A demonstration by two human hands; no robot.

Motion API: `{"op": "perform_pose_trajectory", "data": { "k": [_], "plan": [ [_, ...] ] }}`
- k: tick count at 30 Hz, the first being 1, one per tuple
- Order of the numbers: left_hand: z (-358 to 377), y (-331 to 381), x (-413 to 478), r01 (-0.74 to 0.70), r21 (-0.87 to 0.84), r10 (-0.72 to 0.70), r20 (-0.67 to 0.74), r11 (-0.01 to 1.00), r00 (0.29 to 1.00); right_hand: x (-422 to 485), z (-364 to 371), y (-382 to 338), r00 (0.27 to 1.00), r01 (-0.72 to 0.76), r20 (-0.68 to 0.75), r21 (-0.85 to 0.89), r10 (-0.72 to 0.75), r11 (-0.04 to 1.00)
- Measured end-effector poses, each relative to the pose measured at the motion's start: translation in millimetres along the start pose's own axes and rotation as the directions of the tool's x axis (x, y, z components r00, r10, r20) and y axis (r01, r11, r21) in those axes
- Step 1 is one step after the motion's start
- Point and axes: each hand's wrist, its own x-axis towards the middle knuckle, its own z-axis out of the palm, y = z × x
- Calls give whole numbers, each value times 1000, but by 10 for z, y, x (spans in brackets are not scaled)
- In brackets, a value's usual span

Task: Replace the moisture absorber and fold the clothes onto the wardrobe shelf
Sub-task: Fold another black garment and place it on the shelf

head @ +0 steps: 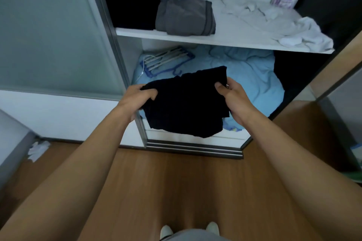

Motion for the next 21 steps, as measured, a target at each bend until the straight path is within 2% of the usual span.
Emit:
{"op": "perform_pose_trajectory", "data": {
  "k": [2, 4, 7, 9, 12, 15, 17, 19, 21],
  "plan": [
    [-52, 25, 13, 148, -217, -126, 113, 965, 986, 86, 115, -51, 997, 13, -70, -3, -14, 1000],
    [-78, 43, 16, 266, -397, -150, 299, 879, 942, 175, 230, -126, 990, 27, -142, -1, -27, 1000],
    [-116, 66, 21, 335, -458, -58, 520, 824, 852, 327, 351, -276, 968, 54, -242, -24, -58, 998],
    [-125, 91, 46, 373, -430, -70, 574, 822, 816, 420, 380, -377, 956, 81, -278, -58, -94, 995],
    [-111, 168, 122, 297, -338, -95, 503, 893, 859, 508, 395, -472, 952, 124, -272, -78, -141, 989],
    [-127, 345, 210, 143, -403, -3, 329, 904, 944, 589, 393, -523, 951, 180, -229, -138, -209, 974],
    [-159, 486, 295, 41, -423, 59, 222, 905, 973, 644, 394, -581, 954, 194, -201, -148, -221, 970],
    [-191, 634, 393, -23, -412, 99, 163, 911, 982, 711, 386, -642, 973, 162, -153, -77, -172, 984],
    [-219, 778, 506, -51, -429, 121, 138, 902, 983, 786, 370, -698, 997, 71, -7, 32, -71, 997]
  ]
}}
